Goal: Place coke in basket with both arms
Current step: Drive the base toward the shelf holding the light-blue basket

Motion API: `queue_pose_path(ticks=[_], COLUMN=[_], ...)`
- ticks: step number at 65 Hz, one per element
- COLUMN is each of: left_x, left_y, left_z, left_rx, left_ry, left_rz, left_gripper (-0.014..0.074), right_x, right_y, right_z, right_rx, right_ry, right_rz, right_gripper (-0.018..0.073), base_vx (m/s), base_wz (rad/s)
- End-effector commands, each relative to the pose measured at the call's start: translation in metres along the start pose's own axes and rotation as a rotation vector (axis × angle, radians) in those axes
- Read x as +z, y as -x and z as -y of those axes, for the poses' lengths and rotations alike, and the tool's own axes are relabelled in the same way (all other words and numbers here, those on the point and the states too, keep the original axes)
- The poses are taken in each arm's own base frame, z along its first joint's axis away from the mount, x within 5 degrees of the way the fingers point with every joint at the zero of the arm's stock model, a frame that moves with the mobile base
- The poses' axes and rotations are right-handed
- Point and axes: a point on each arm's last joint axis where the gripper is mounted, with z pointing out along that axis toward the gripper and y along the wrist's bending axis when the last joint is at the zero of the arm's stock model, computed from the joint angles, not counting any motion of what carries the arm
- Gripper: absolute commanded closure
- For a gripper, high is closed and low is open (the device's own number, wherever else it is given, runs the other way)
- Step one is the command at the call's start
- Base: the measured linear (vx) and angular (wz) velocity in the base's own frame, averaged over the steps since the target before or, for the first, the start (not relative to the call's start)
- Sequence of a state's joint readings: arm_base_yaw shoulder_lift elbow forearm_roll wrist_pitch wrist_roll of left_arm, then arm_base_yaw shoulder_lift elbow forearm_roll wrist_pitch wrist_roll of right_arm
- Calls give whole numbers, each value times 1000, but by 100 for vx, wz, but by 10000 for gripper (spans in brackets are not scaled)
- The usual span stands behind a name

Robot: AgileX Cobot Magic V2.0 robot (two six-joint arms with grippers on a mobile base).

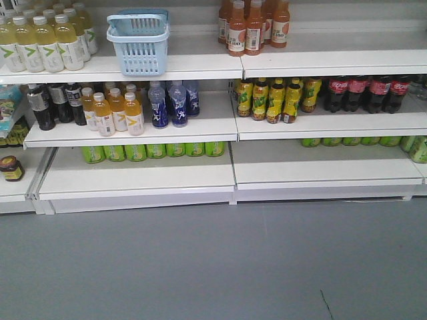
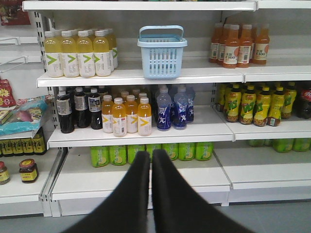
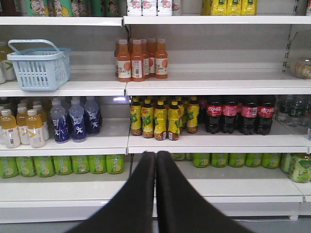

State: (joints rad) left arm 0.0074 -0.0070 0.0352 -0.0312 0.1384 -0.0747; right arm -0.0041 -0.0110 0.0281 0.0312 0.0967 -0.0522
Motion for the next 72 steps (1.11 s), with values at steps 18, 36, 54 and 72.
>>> queue_pose_path(ticks=[18, 36, 54, 72], left_x=[-4, -4, -4, -4], left_y=[19, 19, 19, 19], left_z=[2, 2, 2, 2], left_rx=[-2, -2, -2, -2], left_ry=[-16, -16, -16, -16], left_rz=[128, 128, 128, 128], left_gripper=[602, 602, 602, 602], right_x=[-1, -1, -1, -1], right_y=[5, 5, 5, 5], right_z=[1, 1, 1, 1], right_rx=[-8, -8, -8, -8], right_ry=[-9, -9, -9, -9], right_rz=[77, 77, 77, 77], right_gripper=[569, 569, 569, 569], base_vx=[7, 9, 9, 9], base_wz=[9, 3, 2, 3])
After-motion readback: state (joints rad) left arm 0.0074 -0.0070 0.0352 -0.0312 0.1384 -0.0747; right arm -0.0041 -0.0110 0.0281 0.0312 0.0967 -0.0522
